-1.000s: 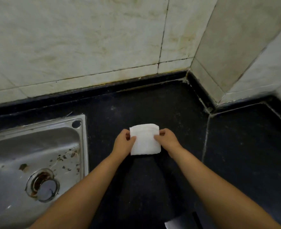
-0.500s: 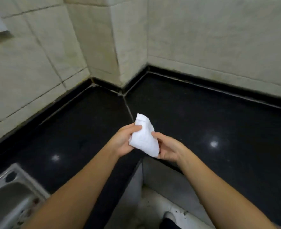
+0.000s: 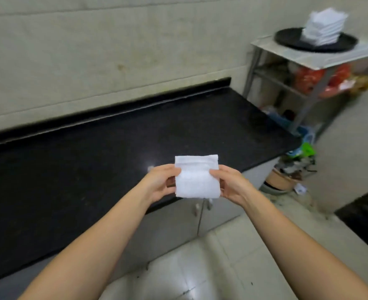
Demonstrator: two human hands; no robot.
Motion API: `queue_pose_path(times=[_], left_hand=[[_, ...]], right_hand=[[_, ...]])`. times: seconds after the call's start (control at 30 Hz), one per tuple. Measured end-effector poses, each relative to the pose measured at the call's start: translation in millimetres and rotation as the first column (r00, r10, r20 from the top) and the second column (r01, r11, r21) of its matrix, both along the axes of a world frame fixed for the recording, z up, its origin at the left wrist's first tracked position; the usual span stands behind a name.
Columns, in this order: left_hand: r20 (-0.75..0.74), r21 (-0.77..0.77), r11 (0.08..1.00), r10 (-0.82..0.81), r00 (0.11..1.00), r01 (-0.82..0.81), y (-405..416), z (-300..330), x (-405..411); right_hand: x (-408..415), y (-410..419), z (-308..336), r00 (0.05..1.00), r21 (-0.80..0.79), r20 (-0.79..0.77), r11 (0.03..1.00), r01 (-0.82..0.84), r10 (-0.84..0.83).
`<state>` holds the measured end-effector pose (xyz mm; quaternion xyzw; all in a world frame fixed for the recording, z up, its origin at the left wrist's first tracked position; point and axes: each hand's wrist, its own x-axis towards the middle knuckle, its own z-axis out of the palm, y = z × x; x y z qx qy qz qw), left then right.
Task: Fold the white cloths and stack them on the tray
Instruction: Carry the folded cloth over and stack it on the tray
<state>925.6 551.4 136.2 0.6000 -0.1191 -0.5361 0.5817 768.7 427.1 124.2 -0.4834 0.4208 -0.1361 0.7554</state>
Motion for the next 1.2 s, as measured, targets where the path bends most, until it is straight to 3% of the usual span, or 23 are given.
queue_pose_path(times=[0.23,0.47,0.9,1.2], left_hand=[[0.011,0.038,0.954,-0.297,0.955,0.297,-198,13,-135],[0.026,0.001,0.907,-0.421,0.907,0.421,-353,37,-184],[0.192,-0.23,0.917,-0.285,0.939,0.325,-670,141,-144],[0.308,-0.32,0.944,0.028,0.951,0.076,-833,196,-99]], right_hand=[[-177,-149,20,0.964,-0.025,-0.025,0.964,0.263,-0.264],[-239,-282,49,0.94,-0.071,0.029,0.938,0.34,-0.339],[-190,-617,162,0.963,-0.385,0.085,0.883,0.269,-0.256],[-109,-817,230,0.994,-0.613,0.026,0.784,0.099,-0.105]])
